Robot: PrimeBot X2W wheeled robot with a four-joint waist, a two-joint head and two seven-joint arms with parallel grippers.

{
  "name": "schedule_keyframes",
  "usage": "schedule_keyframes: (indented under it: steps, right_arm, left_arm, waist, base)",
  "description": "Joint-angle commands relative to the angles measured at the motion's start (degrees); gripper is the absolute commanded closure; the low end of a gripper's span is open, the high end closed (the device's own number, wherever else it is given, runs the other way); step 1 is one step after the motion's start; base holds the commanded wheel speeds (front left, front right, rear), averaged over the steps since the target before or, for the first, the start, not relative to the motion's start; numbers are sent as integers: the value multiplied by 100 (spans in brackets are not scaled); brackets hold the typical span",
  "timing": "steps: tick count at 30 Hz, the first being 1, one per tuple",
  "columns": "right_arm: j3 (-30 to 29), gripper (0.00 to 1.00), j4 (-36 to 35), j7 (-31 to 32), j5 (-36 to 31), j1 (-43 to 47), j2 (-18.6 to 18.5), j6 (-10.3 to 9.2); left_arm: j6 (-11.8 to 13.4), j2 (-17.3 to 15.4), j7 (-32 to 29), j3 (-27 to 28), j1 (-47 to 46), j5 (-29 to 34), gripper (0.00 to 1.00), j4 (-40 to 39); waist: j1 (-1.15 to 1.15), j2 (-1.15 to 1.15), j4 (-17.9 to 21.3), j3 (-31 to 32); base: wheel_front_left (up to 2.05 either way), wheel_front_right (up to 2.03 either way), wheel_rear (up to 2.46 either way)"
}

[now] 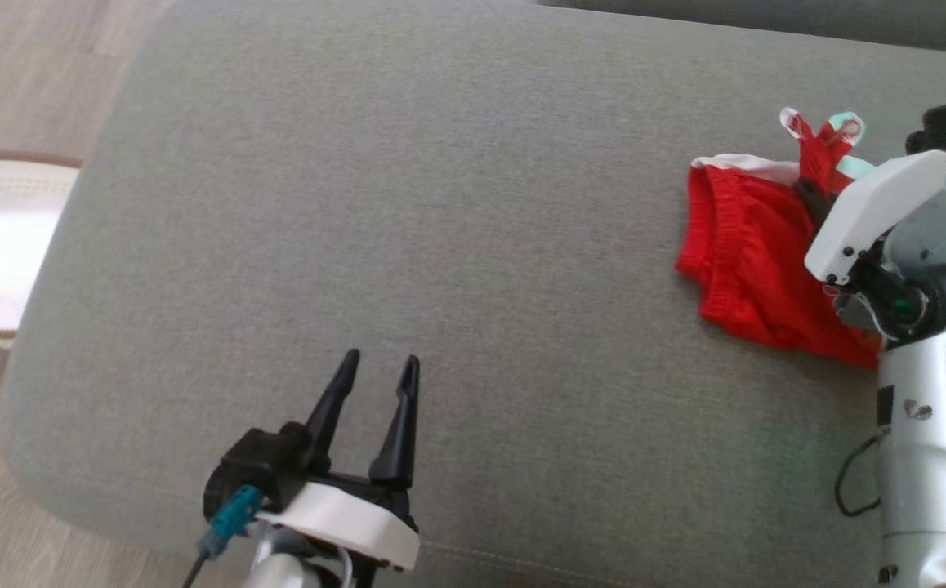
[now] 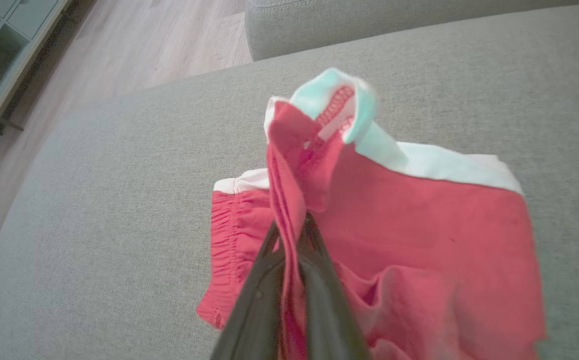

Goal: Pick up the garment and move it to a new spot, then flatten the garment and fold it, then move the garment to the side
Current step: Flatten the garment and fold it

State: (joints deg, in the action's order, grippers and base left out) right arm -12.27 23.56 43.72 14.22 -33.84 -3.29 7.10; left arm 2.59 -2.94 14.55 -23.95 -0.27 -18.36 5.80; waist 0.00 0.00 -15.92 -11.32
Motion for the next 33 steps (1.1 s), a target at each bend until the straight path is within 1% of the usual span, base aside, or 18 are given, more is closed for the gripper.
schedule_keyframes:
  steps: [1, 2, 6, 11, 12, 13, 14, 15, 17, 20, 25, 27, 29, 30, 33]
  right_arm:
    - [131, 100, -141, -104, 16, -335, 21, 39]
    - [158, 100, -41, -186, -7, -366, 31, 39]
    - [402, 100, 526, -598, 260, -426, 38, 39]
    - [694, 100, 1114, -1017, 478, -533, 40, 39]
    - [779, 91, 1209, -1082, 478, -539, 40, 39]
    - [865, 67, 1289, -1152, 486, -539, 40, 39]
    - [948, 26, 1349, -1238, 524, -537, 40, 39]
    - [1098, 0, 1463, -1414, 687, -518, 40, 39]
    - [1328, 0, 1552, -1549, 904, -468, 40, 39]
    - [1838, 0, 1563, -1732, 1252, -307, 41, 39]
    - [2684, 0, 1178, -2186, 1774, 148, 41, 39]
    - [2858, 0, 978, -2418, 1857, 379, 41, 39]
    - [2918, 0, 780, -2646, 1846, 636, 41, 39]
    - [2908, 0, 683, -2775, 1740, 755, 41, 39]
    - [2779, 0, 362, -3234, 1188, 1108, -9, 39]
  left_arm:
    - [41, 5, 45, 110, -126, -37, 0, -151]
    - [42, 5, 45, 63, -153, -60, 0, -130]
    - [100, 5, 45, -58, -177, -152, 0, -57]
    - [144, 6, 45, -58, -81, -157, 0, 25]
    - [142, 6, 45, -56, -67, -153, 0, 38]
    - [144, 6, 45, -53, -55, -151, 0, 50]
    - [147, 6, 45, -50, -44, -148, 0, 59]
    - [154, 6, 45, -29, -32, -141, 0, 78]
    - [157, 6, 45, 0, -32, -135, 0, 95]
    - [132, 6, 45, 62, -30, -93, 0, 123]
    - [83, 6, 45, 270, 24, 15, 0, 220]
    - [69, 6, 45, 378, 66, 39, 0, 251]
    - [56, 6, 45, 478, 134, 70, 0, 274]
    - [56, 6, 45, 530, 171, 78, 0, 275]
    - [49, 6, 45, 666, 276, 104, 0, 236]
  waist:
    - [0, 0, -101, -7]
    - [0, 0, -168, -13]
    - [0, 0, -429, 52]
    - [0, 0, -524, 75]
    - [0, 0, -525, 87]
    - [0, 0, -520, 100]
    - [0, 0, -510, 110]
    - [0, 0, -465, 139]
    - [0, 0, -384, 187]
    - [0, 0, -226, 294]
    - [0, 0, 91, 546]
    - [0, 0, 219, 680]
    - [0, 0, 336, 812]
    - [0, 0, 399, 865]
    - [0, 0, 558, 1001]
  base:
    - [0, 0, 0]
    - [0, 0, 0]
    - [0, 0, 0]
    - [0, 0, 0]
    - [0, 0, 0]
    - [0, 0, 0]
    - [0, 0, 0]
    - [0, 0, 0]
    - [0, 0, 0]
    - [0, 0, 0]
    - [0, 0, 0]
    - [0, 0, 0]
    - [0, 0, 0]
    - [0, 0, 0]
    - [0, 0, 0]
